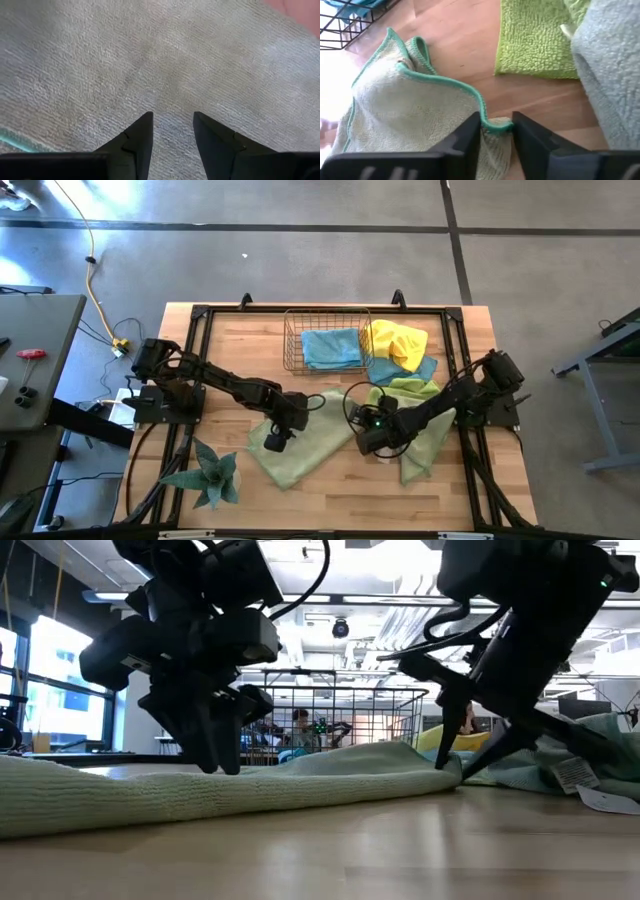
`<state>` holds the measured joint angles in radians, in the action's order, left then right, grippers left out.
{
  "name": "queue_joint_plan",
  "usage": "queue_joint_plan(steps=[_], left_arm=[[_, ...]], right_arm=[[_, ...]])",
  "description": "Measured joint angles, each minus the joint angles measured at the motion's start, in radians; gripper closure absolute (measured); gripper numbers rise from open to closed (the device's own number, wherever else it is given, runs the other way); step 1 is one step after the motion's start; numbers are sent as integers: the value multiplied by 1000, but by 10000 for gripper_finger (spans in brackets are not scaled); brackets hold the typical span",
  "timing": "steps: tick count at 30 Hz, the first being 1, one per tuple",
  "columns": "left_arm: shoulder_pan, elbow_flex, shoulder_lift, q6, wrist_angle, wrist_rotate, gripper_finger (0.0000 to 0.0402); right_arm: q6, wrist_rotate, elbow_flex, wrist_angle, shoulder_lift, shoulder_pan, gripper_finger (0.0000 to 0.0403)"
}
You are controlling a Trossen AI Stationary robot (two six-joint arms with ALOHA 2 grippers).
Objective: Fold microfiber towels
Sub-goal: Fold the left light green towel
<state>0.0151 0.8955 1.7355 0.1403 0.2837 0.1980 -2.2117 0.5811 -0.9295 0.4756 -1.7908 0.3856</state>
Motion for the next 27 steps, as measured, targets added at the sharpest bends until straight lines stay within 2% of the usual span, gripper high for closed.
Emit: queue_joint_plan(steps=[6, 11, 19, 24, 27], left_arm=[[0, 0, 0, -37, 1, 0, 271], [-2, 0, -14, -84, 4, 0, 271], [-2, 1, -109, -187, 7, -1, 271], [-2, 1, -193, -315, 10, -5, 271], [-2, 2, -252, -402, 4, -6, 271]], right_arm=[[52, 17, 0, -3, 0, -1, 394], [107, 12, -4, -1, 0, 1, 396], [348, 14, -6, -32, 51, 1, 401], [492, 9, -6, -49, 103, 1, 402], [597, -2, -6, -126, 117, 0, 402]])
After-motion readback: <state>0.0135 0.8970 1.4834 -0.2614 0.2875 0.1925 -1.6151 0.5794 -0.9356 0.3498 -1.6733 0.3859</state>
